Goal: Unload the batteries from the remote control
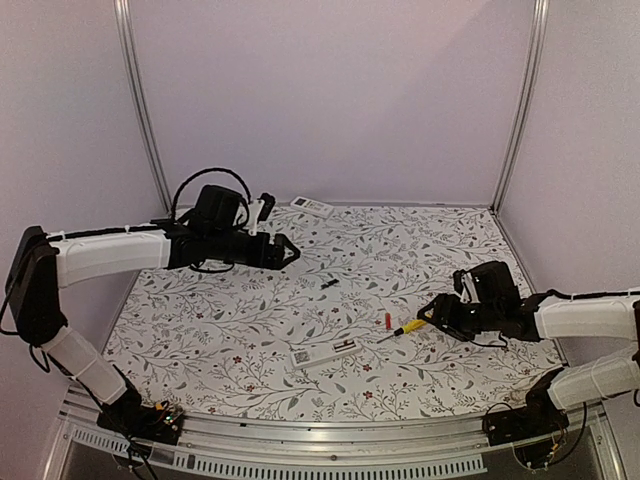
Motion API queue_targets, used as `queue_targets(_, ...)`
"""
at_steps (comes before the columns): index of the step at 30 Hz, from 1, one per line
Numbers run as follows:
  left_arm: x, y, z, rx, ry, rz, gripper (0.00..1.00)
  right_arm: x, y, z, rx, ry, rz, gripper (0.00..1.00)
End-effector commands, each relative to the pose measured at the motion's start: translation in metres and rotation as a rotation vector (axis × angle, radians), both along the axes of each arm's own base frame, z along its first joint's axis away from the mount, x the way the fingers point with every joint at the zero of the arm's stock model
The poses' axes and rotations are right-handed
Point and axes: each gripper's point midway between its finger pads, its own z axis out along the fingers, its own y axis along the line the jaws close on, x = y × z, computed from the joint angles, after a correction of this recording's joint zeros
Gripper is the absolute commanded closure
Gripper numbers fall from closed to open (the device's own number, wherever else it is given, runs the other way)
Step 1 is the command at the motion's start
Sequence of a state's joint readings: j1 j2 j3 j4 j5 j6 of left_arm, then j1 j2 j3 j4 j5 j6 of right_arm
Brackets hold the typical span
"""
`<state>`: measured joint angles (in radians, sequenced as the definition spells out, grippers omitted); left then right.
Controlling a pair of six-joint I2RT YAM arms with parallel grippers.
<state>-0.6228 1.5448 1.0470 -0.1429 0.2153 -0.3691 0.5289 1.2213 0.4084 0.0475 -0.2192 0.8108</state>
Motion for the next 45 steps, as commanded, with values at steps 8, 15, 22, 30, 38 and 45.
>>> queue_targets(8, 0.092, 0.023, 0.007, -0.131, 0.011, 0.269, 0.06, 0.035, -0.033, 0.053, -0.207, -0.212, -0.102, 0.01)
queue_targets(15, 0.166, 0.043, -0.007, -0.152, -0.024, 0.355, 0.07, 0.083, 0.001, 0.101, -0.169, -0.36, -0.047, 0.01)
queue_targets(22, 0.246, 0.061, -0.037, -0.207, -0.002, 0.441, 0.1, 0.129, 0.042, 0.109, -0.121, -0.398, 0.025, 0.01)
queue_targets(30, 0.309, 0.049, -0.078, -0.332, 0.035, 0.463, 0.13, 0.168, 0.07, 0.078, -0.129, -0.362, 0.054, 0.01)
queue_targets(38, 0.338, 0.038, -0.102, -0.527, 0.063, 0.481, 0.16, 0.196, 0.081, 0.057, -0.14, -0.333, 0.046, 0.01)
queue_targets(45, 0.348, 0.033, -0.114, -0.684, 0.086, 0.495, 0.19, 0.234, 0.099, 0.036, -0.108, -0.306, 0.051, 0.03)
